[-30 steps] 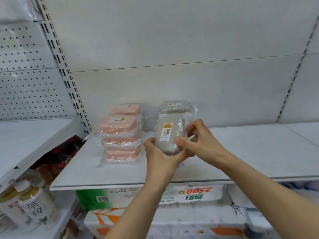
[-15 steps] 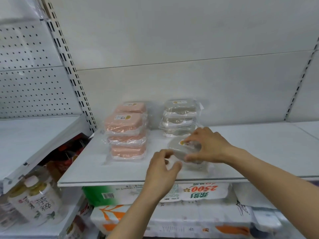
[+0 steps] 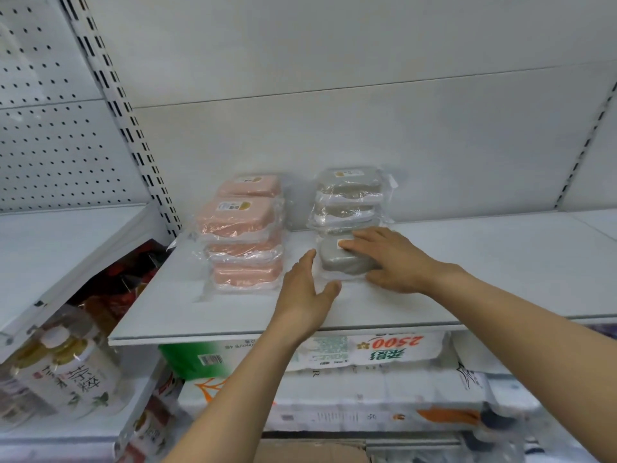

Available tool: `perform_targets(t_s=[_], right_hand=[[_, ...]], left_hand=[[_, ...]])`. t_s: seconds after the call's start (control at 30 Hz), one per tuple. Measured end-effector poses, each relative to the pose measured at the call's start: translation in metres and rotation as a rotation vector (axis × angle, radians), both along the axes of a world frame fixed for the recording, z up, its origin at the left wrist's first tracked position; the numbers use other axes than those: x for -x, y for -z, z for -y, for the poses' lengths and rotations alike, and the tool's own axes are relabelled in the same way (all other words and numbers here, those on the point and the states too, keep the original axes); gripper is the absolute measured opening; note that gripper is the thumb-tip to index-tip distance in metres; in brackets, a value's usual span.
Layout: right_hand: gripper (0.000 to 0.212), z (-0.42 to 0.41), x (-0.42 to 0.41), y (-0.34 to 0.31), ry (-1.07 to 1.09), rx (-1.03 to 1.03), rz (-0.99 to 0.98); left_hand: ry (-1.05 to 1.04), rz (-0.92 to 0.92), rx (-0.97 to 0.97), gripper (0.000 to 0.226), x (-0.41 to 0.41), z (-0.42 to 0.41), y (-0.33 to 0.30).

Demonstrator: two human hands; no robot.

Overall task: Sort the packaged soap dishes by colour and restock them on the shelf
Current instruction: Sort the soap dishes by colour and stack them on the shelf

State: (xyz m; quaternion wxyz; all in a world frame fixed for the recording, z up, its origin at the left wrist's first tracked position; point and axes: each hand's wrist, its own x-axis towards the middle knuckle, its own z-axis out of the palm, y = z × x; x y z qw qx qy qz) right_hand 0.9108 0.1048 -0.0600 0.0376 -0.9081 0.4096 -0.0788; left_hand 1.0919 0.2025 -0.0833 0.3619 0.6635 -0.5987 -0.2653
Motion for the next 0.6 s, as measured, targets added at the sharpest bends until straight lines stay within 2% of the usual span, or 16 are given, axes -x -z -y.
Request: perform_targets(t_s=[0.1,0.23,0.37,0.47,0.6], right_hand=[[0.065,-0.031,-0.005,0.003,0.058,0.078,0.037],[0.045,-0.102,-0.014,0.028,0.044,0.164,0.333],[0.034,-0.17,-0.024,0.085,-0.011,0.176,0.49],[0.033,-0.203,-0.029,0.149,0.063,-0.058,0.489],[0.039,-0.23,-0.035,0.239,0.162,-0.436,0.224]], left_hand=[[0.005,0.153,0.139,0.072,-0.007,-0.027,0.001],[0.038,0.391,0.343,0.076,-0.02,-0.074,0.019],[0.075,0.341,0.404,0.062,-0.042,-0.129,0.072],[0.099,0.24,0.254,0.055,-0.058,-0.169,0.13],[0.016,0.101,-0.123,0.056,-0.075,-0.208,0.219]])
